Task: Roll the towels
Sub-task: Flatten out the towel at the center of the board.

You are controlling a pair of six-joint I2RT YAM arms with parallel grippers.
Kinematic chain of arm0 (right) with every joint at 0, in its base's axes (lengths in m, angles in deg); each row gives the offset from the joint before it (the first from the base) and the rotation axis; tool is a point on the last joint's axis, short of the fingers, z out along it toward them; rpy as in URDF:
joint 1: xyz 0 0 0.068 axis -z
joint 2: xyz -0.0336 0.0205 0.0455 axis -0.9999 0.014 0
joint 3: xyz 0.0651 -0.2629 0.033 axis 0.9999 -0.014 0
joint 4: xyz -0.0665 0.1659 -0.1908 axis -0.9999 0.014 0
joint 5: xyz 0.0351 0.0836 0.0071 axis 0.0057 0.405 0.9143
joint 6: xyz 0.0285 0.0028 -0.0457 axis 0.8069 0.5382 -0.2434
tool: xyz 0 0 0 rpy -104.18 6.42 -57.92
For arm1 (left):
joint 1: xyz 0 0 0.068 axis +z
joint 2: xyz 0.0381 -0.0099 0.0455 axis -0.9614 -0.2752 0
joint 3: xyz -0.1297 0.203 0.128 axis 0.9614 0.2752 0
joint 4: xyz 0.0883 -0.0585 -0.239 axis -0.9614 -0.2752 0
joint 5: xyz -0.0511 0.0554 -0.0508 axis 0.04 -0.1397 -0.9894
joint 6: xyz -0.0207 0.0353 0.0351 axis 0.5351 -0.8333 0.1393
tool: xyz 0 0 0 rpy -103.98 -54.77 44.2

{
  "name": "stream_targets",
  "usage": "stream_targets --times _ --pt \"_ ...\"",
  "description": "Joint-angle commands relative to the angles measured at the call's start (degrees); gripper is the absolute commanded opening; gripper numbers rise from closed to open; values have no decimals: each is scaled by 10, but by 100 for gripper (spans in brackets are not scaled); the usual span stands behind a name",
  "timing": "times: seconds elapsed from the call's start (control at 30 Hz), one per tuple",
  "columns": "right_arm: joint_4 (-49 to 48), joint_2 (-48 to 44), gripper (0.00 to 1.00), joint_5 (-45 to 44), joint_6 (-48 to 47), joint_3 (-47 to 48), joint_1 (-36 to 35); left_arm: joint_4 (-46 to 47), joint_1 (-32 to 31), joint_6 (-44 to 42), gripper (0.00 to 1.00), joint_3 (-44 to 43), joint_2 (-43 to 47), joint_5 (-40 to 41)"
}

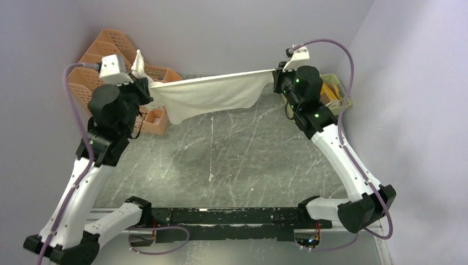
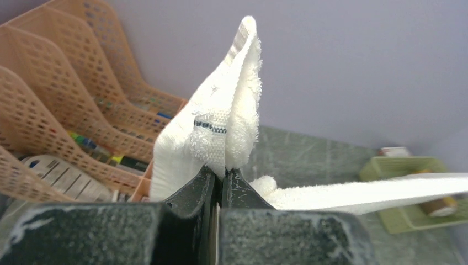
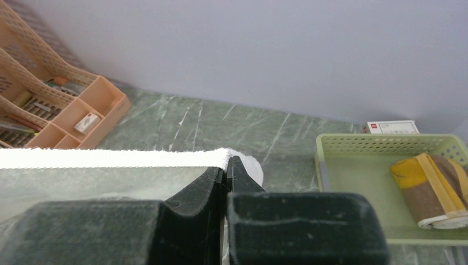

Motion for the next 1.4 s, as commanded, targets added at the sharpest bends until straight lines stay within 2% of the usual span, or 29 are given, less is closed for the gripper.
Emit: stream_targets --times 0.0,0.1,0.23,0.33,0.43,0.6,0.7,0.8,0.87,0.97,1.0,1.03,1.07,1.1,1.13,1.17,1.27,1.37 --pt "36 -49 0 -69 -6 50 45 16 12 4 7 23 62 16" --pt "52 -74 0 -54 1 73 46 12 12 6 7 35 95 -21" --pt "48 -146 0 -1 13 66 46 0 12 25 7 22 136 -110" --pt "35 -215 0 50 16 39 46 -50 12 100 7 9 154 -146" --pt "74 -270 0 73 28 23 46 -111 12 191 7 41 173 -179" --pt "189 -324 0 20 24 -25 46 -250 12 340 7 131 219 -145" --pt "260 -306 0 -38 37 -32 46 -302 12 394 7 171 234 -127" --pt "298 -250 0 -75 64 -37 46 -321 12 413 7 188 205 -113" --pt "292 -209 0 -72 84 -54 46 -284 12 404 7 212 174 -112" --pt "231 -146 0 -61 110 -94 46 -200 11 382 7 248 89 -106" --pt "210 -119 0 -61 118 -101 49 -172 11 373 9 253 51 -104" --pt "191 -87 2 -61 125 -101 55 -136 11 356 25 249 12 -105" --pt "173 -51 27 -54 128 -96 65 -105 11 339 50 242 -35 -110" --pt "157 -16 67 -41 127 -87 77 -79 12 322 78 222 -86 -119" --pt "149 27 93 -24 127 -68 93 -63 12 298 97 193 -138 -123" --pt "155 67 99 -11 130 -42 106 -67 11 281 100 153 -194 -119" --pt "166 134 100 10 127 24 124 -155 11 250 99 4 -325 -75" --pt "118 98 100 26 121 6 125 -152 11 227 99 -54 -336 -49"
